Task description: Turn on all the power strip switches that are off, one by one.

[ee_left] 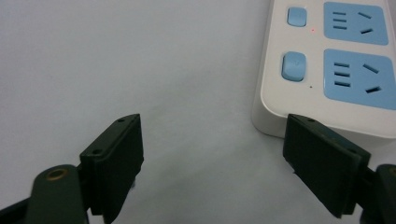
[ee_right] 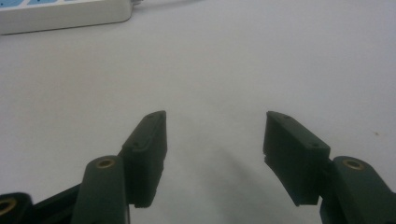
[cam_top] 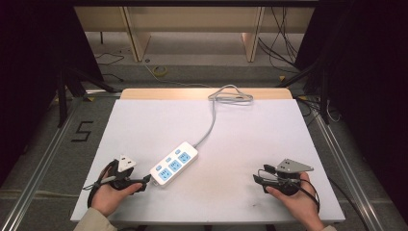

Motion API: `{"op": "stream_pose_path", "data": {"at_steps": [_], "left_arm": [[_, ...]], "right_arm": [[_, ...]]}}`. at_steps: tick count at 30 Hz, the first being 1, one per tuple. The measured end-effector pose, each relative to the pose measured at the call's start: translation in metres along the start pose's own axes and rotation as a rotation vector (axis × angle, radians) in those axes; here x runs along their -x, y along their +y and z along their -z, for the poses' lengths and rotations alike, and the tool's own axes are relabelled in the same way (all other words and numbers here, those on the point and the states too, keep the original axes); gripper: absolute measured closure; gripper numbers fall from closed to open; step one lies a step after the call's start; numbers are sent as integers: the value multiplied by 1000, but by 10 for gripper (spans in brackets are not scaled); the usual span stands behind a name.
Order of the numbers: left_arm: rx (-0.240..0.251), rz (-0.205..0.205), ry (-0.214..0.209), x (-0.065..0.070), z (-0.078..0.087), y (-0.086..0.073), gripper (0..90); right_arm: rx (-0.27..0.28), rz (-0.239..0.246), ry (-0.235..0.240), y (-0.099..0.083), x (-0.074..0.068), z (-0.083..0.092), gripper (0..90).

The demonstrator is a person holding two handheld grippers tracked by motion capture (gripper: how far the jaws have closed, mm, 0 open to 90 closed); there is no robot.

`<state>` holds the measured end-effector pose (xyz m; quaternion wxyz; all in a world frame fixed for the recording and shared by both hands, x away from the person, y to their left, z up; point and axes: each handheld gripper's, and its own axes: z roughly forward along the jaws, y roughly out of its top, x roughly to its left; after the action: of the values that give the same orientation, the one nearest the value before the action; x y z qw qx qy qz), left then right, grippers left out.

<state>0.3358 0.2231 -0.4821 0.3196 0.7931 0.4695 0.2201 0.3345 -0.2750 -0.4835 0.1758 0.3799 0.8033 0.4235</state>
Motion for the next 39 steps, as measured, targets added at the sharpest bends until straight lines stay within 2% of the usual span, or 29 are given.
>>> {"op": "stream_pose_path", "data": {"at_steps": [3, 5, 8, 10, 12, 14, 19, 34, 39], "left_arm": [[5, 0, 4, 1, 1, 0, 281], [11, 0, 24, 1, 4, 2, 344], [15, -4, 40, 2, 6, 3, 502], [18, -6, 69, 2, 10, 5, 665], [22, -6, 71, 1, 11, 6, 807], [25, 3, 70, 0, 13, 8, 894], [5, -6, 48, 1, 11, 11, 896], [16, 25, 3, 7, 9, 25, 898], [13, 14, -9, 9, 6, 28, 897]], "right_arm": [[1, 1, 0, 0, 0, 0, 407], [2, 2, -1, 0, -1, 0, 408], [1, 2, -2, 0, -2, 0, 408], [1, 3, 0, 0, -2, 0, 408], [3, 5, 1, 0, -2, -1, 409], [2, 1, -1, 0, -2, 0, 409], [-2, 0, -3, 0, -2, 0, 410], [-3, -2, -2, 0, -2, -1, 409], [0, -1, -2, 0, -2, -1, 409]]}}
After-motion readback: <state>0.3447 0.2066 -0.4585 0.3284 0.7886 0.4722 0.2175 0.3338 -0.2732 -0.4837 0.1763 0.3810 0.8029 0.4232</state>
